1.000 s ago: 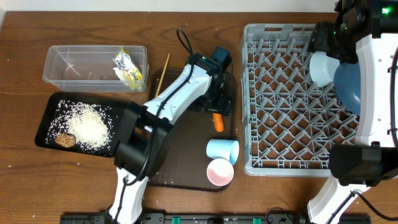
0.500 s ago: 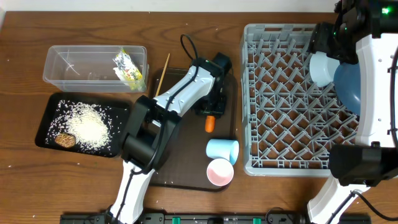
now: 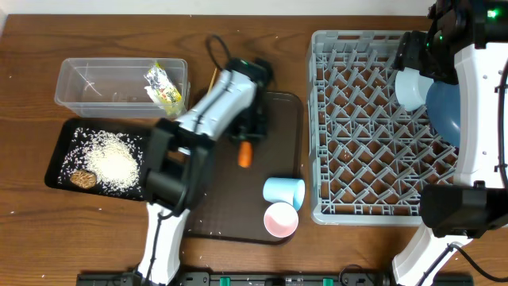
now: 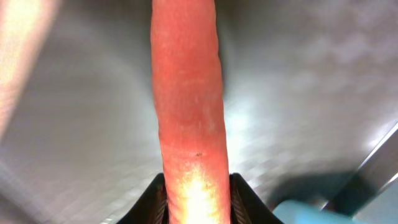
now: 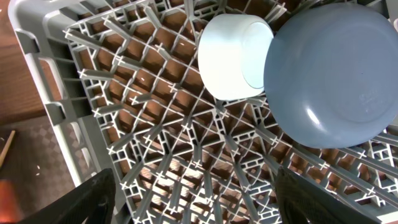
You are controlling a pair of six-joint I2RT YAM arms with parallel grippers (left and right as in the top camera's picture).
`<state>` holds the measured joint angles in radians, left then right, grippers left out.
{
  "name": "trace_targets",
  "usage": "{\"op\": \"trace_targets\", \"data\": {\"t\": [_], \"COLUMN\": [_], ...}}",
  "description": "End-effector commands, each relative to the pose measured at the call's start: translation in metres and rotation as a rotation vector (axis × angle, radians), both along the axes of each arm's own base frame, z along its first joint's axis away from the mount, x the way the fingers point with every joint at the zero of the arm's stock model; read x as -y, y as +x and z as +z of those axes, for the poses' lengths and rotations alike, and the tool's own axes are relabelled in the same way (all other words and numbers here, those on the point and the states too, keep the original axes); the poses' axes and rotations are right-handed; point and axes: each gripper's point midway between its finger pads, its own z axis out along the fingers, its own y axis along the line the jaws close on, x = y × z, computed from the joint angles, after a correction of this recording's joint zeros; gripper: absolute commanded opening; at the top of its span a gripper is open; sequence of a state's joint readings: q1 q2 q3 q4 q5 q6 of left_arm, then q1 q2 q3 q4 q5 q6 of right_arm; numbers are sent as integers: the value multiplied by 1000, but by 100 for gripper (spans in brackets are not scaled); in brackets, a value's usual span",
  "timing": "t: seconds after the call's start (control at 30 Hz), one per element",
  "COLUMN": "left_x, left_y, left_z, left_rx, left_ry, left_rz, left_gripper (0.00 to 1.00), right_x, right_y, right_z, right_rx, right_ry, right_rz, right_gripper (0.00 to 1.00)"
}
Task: Sort waste into correct bins and load items into the dishwasher rack
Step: 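Carry the carrot left and lower it onto the rice tray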
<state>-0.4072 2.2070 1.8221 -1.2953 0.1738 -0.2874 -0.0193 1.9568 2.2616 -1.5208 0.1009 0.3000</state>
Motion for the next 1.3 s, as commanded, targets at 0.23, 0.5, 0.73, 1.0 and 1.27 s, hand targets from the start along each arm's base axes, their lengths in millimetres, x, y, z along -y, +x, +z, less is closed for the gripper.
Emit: {"op": "trace_targets", "data": {"t": [0.23,0.5,0.73,1.0,1.27], "left_x": [-146,-266,-316,-322,-324], "left_y": [44,15,-4,-13,-7], "left_z": [97,61,14,-11,13], "left_rx": [253,138,124,121,154], "left_ry": [56,153,122,115,104], "left_rz": [341,763,1002,1031,993], "left_gripper": [19,19,19,48,61], "right_x": [4,3,2,0,-6], "right_y": [-1,0,0,-4,-7], "right_z": [0,0,0,-1,-3], "right_rx": [-4,-4,-4,-19,-36], "right_ry": [-21,-21,-21,-10,-5], "right_rz": [11,14,15,19,40], "right_gripper": [76,76,76,76,75]}}
